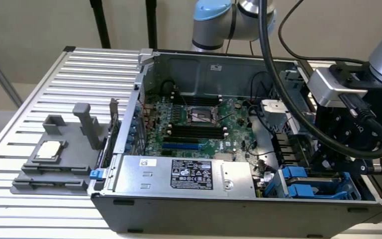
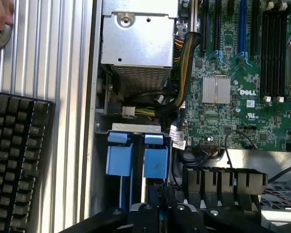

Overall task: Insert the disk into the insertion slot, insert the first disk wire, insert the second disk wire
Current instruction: 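Insert the second disk wire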

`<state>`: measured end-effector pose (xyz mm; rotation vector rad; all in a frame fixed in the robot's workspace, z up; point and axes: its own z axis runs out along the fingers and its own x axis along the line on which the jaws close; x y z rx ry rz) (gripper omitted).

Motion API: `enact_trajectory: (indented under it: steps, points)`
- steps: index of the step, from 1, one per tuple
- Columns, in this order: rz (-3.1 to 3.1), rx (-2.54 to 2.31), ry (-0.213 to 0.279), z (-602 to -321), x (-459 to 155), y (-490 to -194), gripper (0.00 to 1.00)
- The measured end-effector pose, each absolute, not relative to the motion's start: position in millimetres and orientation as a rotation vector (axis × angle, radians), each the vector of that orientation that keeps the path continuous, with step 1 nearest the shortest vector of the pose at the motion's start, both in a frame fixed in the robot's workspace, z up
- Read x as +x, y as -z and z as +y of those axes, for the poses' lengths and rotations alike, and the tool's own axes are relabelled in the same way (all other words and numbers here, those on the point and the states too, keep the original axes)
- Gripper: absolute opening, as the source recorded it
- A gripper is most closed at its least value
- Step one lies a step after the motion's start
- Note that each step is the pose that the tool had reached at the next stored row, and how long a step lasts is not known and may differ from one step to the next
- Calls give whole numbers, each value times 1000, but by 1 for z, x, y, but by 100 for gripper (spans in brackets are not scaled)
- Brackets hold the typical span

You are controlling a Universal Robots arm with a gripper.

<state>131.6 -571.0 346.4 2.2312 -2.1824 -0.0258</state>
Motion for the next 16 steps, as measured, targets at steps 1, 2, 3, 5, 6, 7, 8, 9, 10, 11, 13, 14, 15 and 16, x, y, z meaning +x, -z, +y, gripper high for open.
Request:
enact_trajectory:
  steps: [1,2,3,5,6,7,8,9,10,11,13,14,15,16]
  points:
    - [-2182,2231,26,-571,132,-346,16]
    - [-2182,2232,26,-571,133,-345,16]
    - [-2181,2233,26,-571,133,-344,16]
    - [-2180,2233,26,-571,133,-343,16]
    - [-2180,2234,26,-571,133,-343,16]
    - [-2179,2234,26,-571,134,-342,16]
    - [-2179,2234,26,-571,134,-342,16]
    - [-2179,2235,26,-571,134,-342,16]
    - [-2179,2235,27,-571,134,-342,16]
    - [-2179,2236,28,-571,134,-342,16]
    - [-2180,2237,29,-571,134,-341,16]
    - [-2180,2237,30,-571,134,-341,16]
    - [-2180,2237,30,-571,134,-341,16]
    - [-2180,2238,30,-571,134,-341,16]
